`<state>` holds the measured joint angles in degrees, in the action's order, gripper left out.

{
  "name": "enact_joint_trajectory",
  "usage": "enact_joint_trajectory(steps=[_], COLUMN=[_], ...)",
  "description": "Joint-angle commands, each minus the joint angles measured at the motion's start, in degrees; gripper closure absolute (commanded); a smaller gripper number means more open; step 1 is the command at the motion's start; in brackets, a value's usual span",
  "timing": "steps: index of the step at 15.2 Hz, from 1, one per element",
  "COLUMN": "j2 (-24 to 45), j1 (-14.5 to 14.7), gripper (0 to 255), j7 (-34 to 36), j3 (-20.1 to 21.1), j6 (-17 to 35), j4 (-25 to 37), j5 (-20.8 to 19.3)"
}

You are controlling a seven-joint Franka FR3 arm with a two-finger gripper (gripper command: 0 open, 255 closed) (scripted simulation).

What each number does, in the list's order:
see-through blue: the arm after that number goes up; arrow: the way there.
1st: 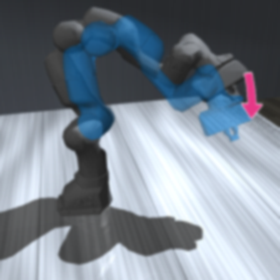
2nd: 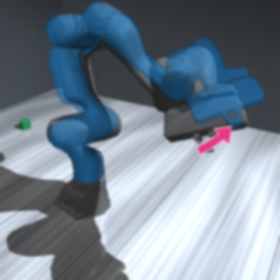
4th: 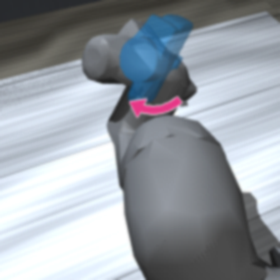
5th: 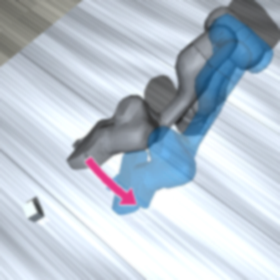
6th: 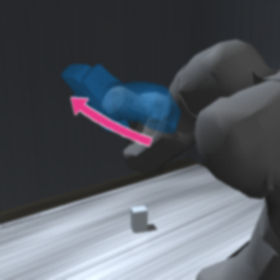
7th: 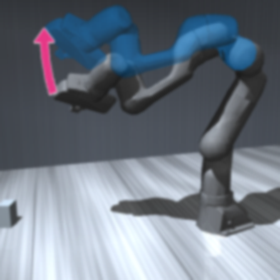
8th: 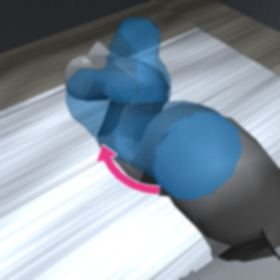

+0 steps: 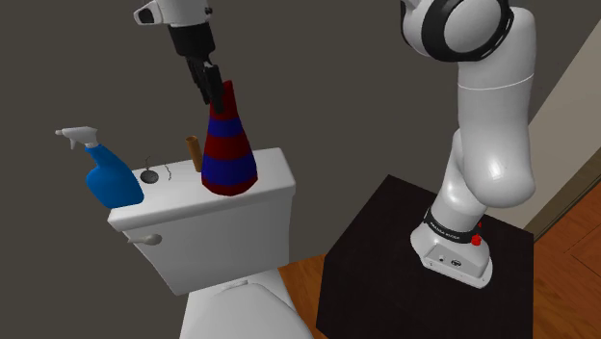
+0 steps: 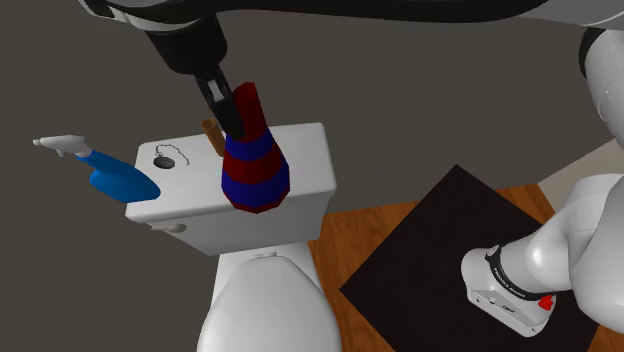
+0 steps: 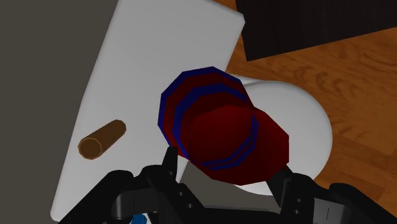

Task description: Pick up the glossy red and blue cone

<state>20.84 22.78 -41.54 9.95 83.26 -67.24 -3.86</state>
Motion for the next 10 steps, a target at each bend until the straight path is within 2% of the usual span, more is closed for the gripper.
enact_joint_trajectory(steps=[1,8,10], j2=[0.42,4.67,4.78], j1=[0.15,1.18,1.21], gripper=[255,255,255], j7=[0.01,0.02,0.02], j3=[0.02,-0.01,-0.02], j6=[-1.88,-9.96,-10.14], j4=[2.38,14.68,14.98], j5=[-0.09,-0.85,-0.87])
